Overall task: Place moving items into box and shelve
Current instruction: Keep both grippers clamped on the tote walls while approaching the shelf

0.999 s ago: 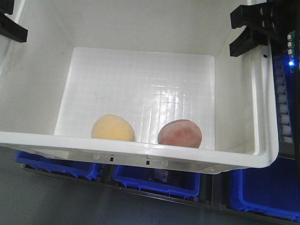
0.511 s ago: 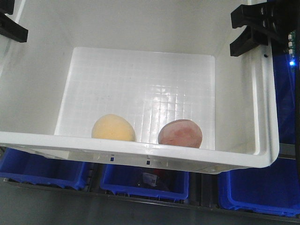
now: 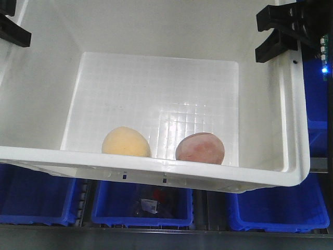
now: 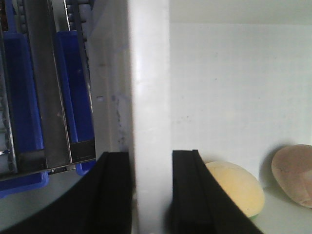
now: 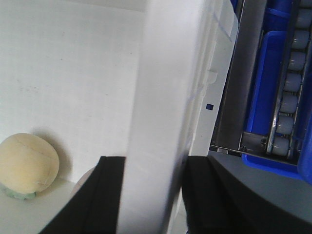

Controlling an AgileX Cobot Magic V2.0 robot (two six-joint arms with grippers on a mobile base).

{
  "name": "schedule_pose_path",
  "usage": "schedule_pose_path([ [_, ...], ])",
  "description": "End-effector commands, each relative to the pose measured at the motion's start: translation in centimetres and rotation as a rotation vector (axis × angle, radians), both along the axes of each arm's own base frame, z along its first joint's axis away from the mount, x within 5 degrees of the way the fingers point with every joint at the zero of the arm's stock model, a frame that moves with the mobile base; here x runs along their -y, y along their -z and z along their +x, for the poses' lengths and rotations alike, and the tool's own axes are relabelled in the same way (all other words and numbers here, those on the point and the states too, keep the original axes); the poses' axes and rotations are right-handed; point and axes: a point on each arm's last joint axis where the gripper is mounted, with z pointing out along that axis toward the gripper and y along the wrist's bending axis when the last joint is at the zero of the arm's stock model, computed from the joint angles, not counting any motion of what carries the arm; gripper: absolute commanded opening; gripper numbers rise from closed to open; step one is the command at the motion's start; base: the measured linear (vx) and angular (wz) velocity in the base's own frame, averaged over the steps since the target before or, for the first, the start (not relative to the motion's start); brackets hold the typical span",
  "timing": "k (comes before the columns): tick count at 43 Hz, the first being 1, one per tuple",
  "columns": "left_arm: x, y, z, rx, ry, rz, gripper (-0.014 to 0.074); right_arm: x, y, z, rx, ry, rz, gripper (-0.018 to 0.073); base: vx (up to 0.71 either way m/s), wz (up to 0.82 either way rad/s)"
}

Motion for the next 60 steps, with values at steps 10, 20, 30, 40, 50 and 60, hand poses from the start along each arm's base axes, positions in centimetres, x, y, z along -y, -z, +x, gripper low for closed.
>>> schedule_pose_path([
  [10,1.21,-3.09,-1.42,0.134,0.033,-0.158,0.0002,-0.85,-3.03,-1.43,0.118,-0.055,0.154,0.0,0.01,-0.03],
  [20,1.21,-3.09,-1.42,0.134,0.033,-0.158,0.0002,-0.85,-3.03,-1.43,0.118,-0.055,0.154,0.0,0.0,0.0],
  [30,1.21,-3.09,-1.42,0.134,0.033,-0.158,0.0002,-0.85,-3.03,-1.43,0.118,-0.055,0.154,0.0,0.0,0.0],
  [40,1.21,-3.09,-1.42,0.134,0.033,-0.158,0.0002,-0.85,-3.03,-1.43,0.118,-0.055,0.154,0.0,0.0,0.0],
  [50,1.23,-3.1,-1.43,0.133,0.035,-0.159,0.0002,-0.88,-2.94,-1.32,0.116,-0.057,0.151,0.0,0.0,0.0],
  [60,1.06,-2.85,-1.25,0.137,0.038,-0.127,0.0002,-1.02,-2.39,-0.62,0.098,-0.054,0.139,0.0,0.0,0.0],
])
